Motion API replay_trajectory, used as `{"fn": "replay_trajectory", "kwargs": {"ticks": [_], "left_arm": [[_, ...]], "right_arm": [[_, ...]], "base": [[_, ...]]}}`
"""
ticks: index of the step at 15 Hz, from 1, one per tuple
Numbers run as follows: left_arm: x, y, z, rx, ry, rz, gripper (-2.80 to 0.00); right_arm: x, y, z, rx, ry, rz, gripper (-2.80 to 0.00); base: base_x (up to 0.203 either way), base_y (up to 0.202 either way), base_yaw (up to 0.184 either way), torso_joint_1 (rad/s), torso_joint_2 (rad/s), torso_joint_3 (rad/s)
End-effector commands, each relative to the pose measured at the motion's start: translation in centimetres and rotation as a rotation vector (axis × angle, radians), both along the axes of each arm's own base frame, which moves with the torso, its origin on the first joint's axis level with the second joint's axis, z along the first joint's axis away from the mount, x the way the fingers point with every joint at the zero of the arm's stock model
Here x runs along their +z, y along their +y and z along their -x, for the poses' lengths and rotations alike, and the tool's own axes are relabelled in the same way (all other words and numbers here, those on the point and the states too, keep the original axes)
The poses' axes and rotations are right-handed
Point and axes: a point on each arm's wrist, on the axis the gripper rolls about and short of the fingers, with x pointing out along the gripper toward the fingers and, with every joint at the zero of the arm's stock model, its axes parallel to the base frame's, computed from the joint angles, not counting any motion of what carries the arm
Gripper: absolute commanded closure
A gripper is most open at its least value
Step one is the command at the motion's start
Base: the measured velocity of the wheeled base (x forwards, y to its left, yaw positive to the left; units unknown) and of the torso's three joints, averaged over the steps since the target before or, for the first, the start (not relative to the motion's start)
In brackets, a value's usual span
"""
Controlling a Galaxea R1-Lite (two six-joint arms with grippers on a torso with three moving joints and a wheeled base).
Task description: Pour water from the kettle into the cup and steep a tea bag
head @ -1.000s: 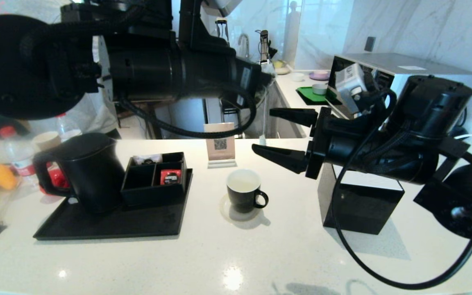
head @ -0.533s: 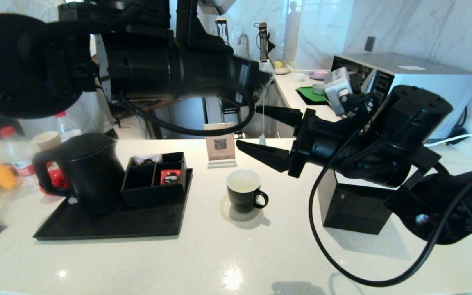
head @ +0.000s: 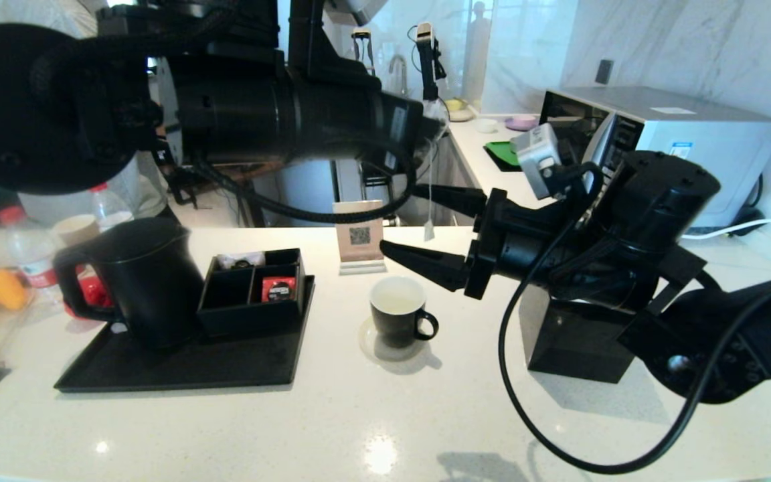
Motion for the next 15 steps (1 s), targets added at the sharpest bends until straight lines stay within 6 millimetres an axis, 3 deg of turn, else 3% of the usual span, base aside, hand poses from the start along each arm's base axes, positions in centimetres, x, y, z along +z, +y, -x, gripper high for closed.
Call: {"fn": "replay_trajectory", "kwargs": {"ticks": [1, 15], "left_arm": [[0.1, 0.0, 0.1, -0.001, -0.002, 0.001, 0.00], [0.5, 0.9, -0.5, 0.028, -0.013, 0.010, 0.00]], "right_arm": [[0.0, 0.0, 0.1, 0.004, -0.005, -0.005, -2.80], [-1.5, -0.1, 0.6, 0.056, 0.014, 0.011, -2.80]], "base": [[0.000, 0.000, 0.000, 0.000, 0.00, 0.000], [0.000, 0.000, 0.000, 0.000, 0.00, 0.000]]}}
